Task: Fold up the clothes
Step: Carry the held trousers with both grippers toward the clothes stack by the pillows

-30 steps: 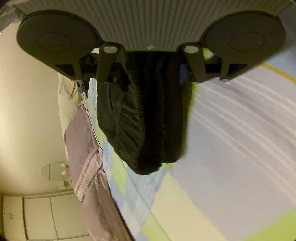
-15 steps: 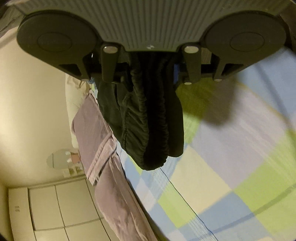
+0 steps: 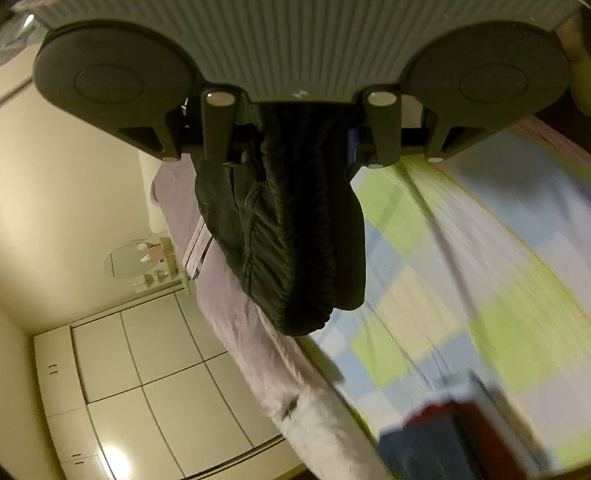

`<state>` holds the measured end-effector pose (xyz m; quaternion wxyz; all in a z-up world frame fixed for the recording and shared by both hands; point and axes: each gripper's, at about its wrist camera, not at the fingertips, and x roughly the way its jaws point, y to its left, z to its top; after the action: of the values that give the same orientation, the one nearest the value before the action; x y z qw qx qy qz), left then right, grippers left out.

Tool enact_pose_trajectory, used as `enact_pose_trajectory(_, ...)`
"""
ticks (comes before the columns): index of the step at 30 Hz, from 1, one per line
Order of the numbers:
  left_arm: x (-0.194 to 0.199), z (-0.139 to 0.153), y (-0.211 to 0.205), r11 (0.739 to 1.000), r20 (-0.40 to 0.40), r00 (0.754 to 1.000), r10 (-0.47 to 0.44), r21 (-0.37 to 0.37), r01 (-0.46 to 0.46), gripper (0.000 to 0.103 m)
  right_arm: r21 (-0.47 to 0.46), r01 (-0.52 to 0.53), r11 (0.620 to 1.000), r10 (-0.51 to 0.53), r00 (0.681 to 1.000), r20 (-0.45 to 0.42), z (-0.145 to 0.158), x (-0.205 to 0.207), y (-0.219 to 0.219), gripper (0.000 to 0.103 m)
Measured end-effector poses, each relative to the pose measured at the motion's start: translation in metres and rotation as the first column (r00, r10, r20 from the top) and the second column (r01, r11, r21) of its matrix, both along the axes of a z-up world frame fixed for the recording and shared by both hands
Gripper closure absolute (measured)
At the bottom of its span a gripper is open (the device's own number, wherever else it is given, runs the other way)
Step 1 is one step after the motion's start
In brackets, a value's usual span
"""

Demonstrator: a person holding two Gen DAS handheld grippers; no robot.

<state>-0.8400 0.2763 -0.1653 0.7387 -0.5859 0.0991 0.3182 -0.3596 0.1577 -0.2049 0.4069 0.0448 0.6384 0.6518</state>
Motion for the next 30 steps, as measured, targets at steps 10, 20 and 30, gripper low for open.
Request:
enact_pose_trajectory(10, -0.132, 0.052, 0.122, 0.996, -0.008, 1.0, -0.021, 0.085, 0.022, 0.068, 0.051, 0.061, 0.997, -0.058, 0.997, -0.045, 0.033, -0.17, 0.089, 0.082)
enact_pose_trajectory(20, -0.173, 0.06, 0.249, 0.993, -0.033, 0.997, 0.071, 0.101, -0.068, 0.068, 0.056, 0.046, 0.997, -0.043, 0.997, -0.059, 0.027, -0.23, 0.218, 0.082)
enact_pose_trajectory(30, -0.204, 0.028, 0.39, 0.993, -0.041, 0.998, 0.054, 0.112, -0.049, 0.068, 0.056, 0.073, 0.996, -0.07, 0.995, -0.065, -0.006, -0.287, 0.347, 0.082)
